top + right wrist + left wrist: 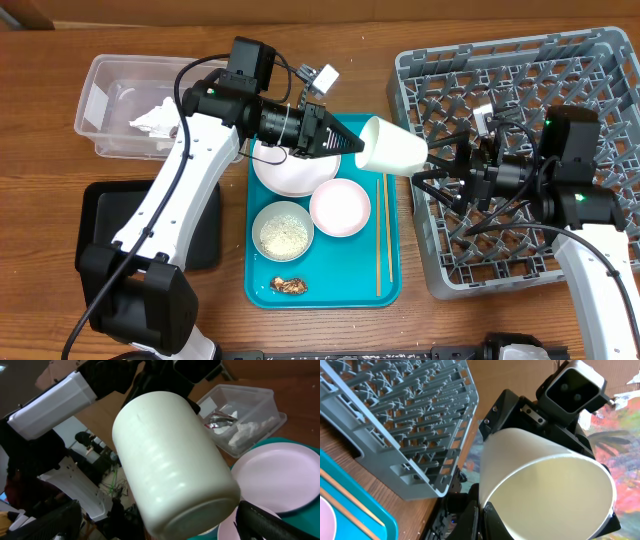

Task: Sort waste into correct bins and load items into the dishwasher
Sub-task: 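Hand the white cup from the left gripper to the right gripper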

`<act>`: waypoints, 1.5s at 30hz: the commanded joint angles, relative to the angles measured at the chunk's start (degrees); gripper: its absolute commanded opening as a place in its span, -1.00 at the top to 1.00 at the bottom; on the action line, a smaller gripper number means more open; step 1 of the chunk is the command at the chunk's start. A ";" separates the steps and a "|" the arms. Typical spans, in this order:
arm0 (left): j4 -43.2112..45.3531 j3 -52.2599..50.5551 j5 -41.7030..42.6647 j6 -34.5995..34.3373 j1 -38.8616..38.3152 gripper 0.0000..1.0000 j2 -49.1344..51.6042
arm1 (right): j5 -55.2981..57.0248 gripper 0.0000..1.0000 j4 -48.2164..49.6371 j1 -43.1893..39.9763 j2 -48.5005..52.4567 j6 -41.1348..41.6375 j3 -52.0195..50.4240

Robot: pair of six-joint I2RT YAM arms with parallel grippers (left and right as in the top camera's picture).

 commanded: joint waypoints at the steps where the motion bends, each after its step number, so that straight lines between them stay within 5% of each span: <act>1: 1.07 0.50 1.68 -3.17 -1.18 0.92 -0.13 | -4.20 -1.00 0.81 -0.07 0.07 -0.26 1.42; 10: 2.45 0.50 2.69 -5.01 -2.62 0.92 -0.13 | -4.15 -0.88 0.94 -0.07 0.07 -0.26 1.42; 15: 2.73 0.50 2.73 -5.03 -3.13 0.92 -0.13 | -4.15 -0.49 1.25 -0.07 0.07 -0.26 1.42; 23: 4.15 0.50 2.69 -6.08 -4.15 0.92 -0.13 | -4.13 -0.30 1.27 -0.07 0.07 -0.26 1.42; 30: 3.98 0.50 1.07 -6.05 -4.15 0.88 -0.13 | -1.99 0.20 1.01 -0.07 0.07 0.02 1.42; 32: 2.71 0.50 -3.28 -6.03 -4.15 0.46 -0.13 | 0.48 0.22 0.37 -0.09 0.07 1.18 1.42; 35: -1.09 0.52 -14.80 -5.79 -4.00 0.17 -0.15 | 7.30 0.44 -1.27 -0.09 0.04 4.72 1.42; 45: -14.56 0.55 -54.16 -4.20 -0.74 0.10 -6.21 | 51.47 0.92 -21.07 -0.59 -0.98 9.16 8.83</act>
